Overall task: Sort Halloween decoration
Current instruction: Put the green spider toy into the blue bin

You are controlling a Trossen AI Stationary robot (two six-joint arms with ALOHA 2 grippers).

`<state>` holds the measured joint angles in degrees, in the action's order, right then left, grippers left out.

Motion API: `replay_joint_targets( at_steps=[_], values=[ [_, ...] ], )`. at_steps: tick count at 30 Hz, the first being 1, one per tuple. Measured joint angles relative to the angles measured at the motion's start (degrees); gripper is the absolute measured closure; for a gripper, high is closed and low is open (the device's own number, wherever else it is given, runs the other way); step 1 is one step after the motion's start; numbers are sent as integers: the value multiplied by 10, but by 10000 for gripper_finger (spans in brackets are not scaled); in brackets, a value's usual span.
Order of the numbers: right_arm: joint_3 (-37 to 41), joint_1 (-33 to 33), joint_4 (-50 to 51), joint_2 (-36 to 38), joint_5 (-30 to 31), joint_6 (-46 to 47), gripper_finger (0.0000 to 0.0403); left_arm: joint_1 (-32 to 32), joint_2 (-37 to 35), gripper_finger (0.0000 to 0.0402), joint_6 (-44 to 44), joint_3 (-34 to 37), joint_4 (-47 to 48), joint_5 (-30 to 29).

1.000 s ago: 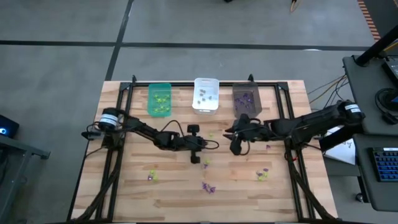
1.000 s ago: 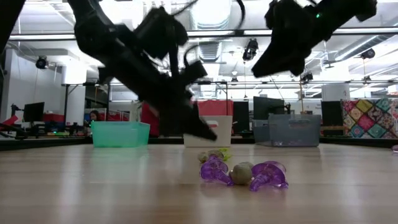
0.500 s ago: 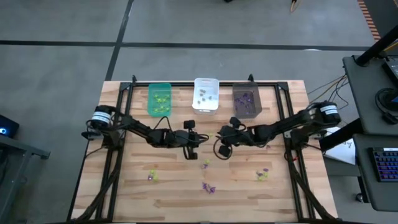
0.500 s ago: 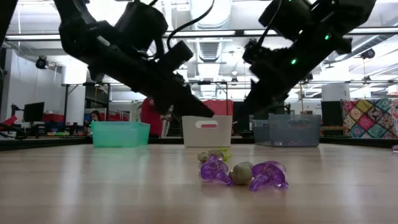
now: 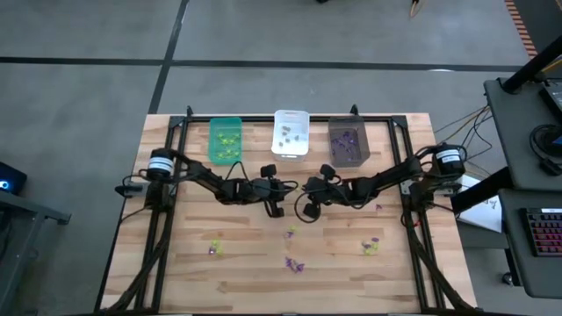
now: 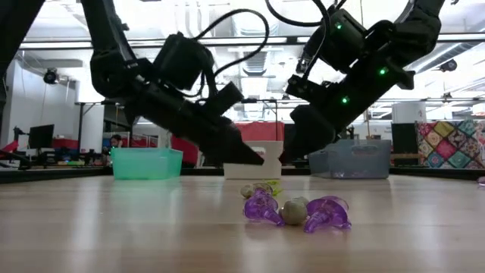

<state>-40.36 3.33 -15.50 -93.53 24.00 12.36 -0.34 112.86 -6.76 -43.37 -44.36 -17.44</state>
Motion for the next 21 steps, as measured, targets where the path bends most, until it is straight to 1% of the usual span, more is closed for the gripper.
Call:
replay_joint_targets(
  at_steps=[6,12,16,18,21],
  values=[
    [0,0,-15,-3,-6,21,369,0,33,401,0,-23,-3,0],
    [0,-7,-33,2,-59,61,369,3,50,401,4,-31,-1,0],
    [0,-10,-32,0,-72,73,369,8,60,401,19,-29,4,0],
    [0,-15,-33,-1,-80,80,363,9,65,401,22,-29,-1,0],
    [0,-23,-30,-1,-80,103,345,9,68,401,28,-29,-3,-1]
  ],
)
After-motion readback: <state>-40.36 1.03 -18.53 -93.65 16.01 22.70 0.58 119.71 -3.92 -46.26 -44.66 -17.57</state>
